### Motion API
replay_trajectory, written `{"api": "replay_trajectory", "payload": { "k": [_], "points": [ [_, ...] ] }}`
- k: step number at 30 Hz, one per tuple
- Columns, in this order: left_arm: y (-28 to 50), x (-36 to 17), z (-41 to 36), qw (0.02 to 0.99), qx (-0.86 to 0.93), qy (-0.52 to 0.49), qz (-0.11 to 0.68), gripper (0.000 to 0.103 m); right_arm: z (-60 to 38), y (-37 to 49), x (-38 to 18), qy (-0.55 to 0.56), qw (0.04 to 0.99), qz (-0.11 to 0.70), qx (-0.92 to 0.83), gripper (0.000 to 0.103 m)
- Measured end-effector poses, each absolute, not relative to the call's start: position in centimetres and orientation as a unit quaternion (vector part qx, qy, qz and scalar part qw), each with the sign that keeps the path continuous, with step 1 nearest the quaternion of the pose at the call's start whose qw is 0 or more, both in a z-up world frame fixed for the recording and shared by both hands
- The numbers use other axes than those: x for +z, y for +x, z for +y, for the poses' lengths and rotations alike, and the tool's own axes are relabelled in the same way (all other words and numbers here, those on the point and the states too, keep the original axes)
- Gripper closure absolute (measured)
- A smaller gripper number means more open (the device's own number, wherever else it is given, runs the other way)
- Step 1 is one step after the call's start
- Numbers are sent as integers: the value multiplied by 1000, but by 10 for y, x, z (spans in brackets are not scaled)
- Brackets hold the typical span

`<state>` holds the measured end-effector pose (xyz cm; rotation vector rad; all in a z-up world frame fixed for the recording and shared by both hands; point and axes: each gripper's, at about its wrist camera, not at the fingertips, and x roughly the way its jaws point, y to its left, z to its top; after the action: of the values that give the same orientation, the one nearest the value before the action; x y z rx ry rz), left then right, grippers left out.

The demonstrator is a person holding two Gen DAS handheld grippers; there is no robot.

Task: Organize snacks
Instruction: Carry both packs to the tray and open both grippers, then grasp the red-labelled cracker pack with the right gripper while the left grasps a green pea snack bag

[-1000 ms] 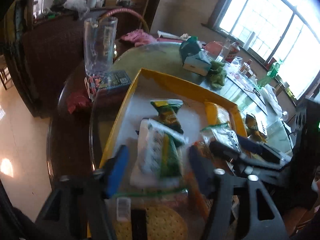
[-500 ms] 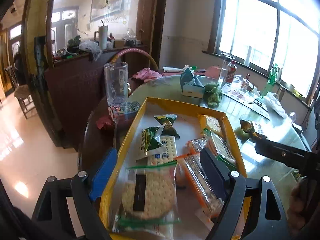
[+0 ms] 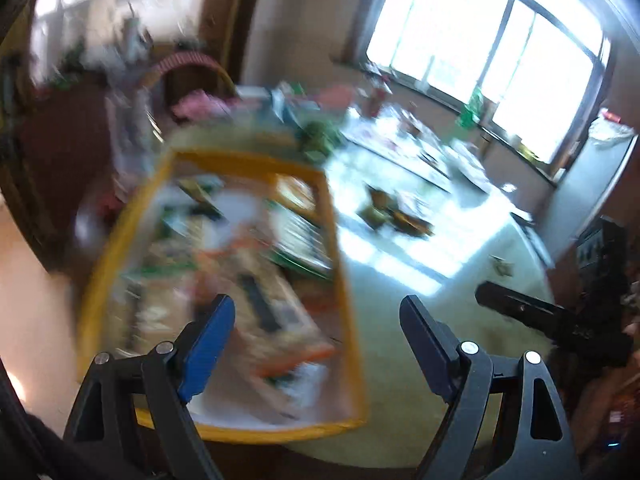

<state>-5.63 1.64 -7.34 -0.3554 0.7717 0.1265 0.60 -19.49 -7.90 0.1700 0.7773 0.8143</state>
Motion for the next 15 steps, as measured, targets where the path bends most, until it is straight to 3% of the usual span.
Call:
{"api": "replay_trajectory", "payload": {
  "k": [7, 15],
  "points": [
    [-44, -83, -27, 909, 21, -163, 384, 19, -253, 21, -81, 118, 856, 361, 351, 13],
    [-46, -83, -23, 913, 38, -178, 366, 18, -240, 85, -84, 111, 856, 402, 306, 13]
  ]
}}
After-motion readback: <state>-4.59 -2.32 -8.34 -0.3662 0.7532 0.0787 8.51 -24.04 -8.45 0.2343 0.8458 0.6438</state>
